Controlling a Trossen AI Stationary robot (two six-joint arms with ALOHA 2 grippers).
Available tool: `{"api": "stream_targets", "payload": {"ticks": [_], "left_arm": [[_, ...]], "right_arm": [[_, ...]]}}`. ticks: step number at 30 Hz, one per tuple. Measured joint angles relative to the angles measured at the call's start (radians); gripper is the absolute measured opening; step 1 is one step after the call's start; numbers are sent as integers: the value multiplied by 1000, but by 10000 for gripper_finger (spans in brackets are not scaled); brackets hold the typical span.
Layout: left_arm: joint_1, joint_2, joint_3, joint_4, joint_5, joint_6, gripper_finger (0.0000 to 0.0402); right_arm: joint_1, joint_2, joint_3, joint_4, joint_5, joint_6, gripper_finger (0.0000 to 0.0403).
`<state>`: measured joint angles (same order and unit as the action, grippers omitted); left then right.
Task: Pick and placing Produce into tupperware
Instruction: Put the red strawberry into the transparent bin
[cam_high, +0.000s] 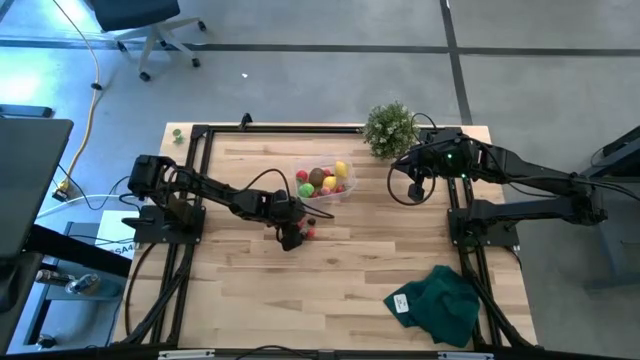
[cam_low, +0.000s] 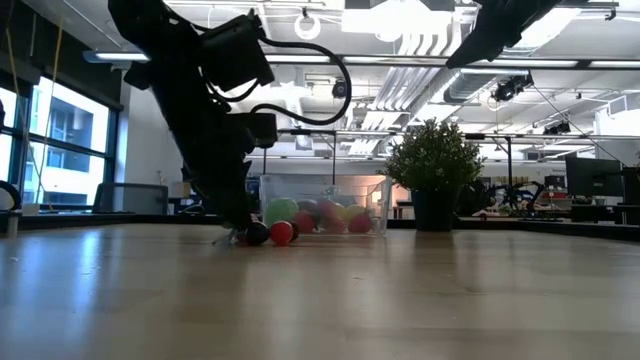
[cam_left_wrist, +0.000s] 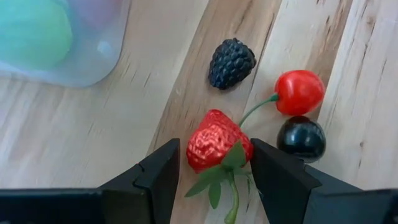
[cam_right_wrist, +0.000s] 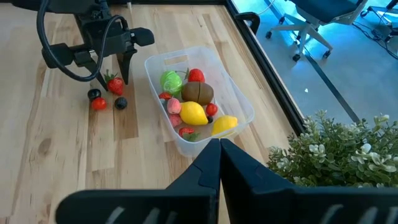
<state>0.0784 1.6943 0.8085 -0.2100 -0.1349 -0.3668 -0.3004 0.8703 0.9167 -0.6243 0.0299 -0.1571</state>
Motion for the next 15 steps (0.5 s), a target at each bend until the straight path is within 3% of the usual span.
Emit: {"api": "stream_targets", "payload": {"ticks": [10,15], "left_arm": [[0,0,0,22,0,2,136],[0,0,0,28,-4,2,141]], "right_arm": [[0,0,0,0,0,0,0],[0,0,0,0,0,0,0]]}}
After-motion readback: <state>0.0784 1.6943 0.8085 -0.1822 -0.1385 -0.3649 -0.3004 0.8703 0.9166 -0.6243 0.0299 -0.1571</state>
